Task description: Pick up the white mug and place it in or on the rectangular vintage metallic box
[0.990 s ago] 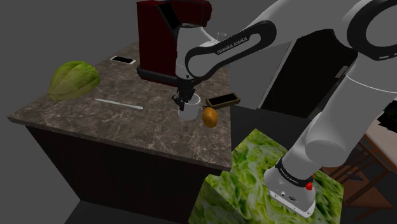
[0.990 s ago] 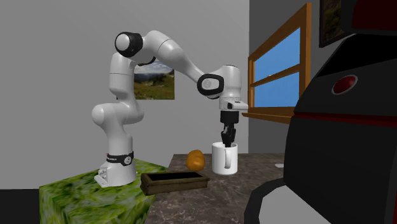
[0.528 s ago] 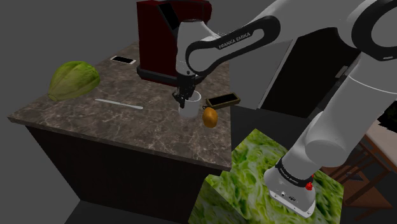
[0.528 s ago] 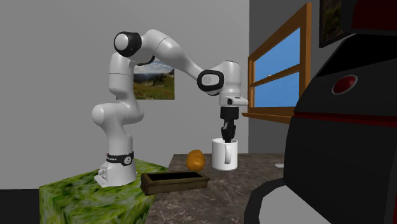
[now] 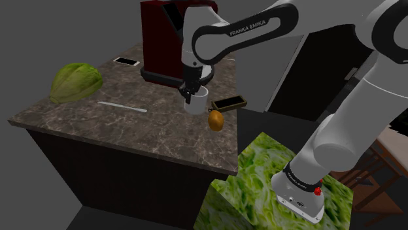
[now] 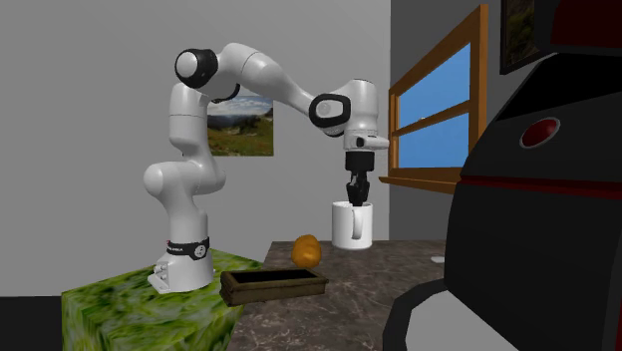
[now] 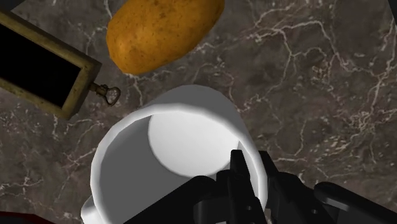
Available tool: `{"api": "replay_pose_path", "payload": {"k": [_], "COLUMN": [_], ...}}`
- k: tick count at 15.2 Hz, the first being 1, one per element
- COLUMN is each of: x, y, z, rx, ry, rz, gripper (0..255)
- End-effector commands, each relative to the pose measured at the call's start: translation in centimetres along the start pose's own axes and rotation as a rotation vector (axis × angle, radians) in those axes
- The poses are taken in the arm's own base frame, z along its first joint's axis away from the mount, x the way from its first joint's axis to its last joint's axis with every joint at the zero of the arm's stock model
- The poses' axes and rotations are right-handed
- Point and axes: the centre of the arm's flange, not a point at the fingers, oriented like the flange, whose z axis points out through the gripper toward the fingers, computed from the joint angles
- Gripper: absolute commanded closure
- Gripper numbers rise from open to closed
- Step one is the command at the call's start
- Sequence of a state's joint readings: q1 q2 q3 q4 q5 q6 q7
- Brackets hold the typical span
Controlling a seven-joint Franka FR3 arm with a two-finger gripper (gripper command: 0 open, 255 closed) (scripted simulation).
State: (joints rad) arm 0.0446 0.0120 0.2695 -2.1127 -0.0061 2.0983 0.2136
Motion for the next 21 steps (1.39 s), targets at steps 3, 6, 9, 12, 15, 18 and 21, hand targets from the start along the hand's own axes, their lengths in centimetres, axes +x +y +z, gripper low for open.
{"api": "replay_pose_path", "payload": {"k": [3,6,9,12,15,18,21], "x": [0.0,-0.1,-0.1,-0.6,-1.8,-3.0,-4.3], "y": [0.1,0.1,0.1,1.4,5.1,8.8,12.6], "z": [-2.2,-3.8,-5.4,-6.5,-6.9,-7.3,-7.6], "rx": [0.000,0.000,0.000,0.000,0.000,0.000,0.000], "ry": [0.000,0.000,0.000,0.000,0.000,0.000,0.000], "rz": [0.000,0.000,0.000,0.000,0.000,0.000,0.000], "gripper": [255,255,255,255,255,255,255]}}
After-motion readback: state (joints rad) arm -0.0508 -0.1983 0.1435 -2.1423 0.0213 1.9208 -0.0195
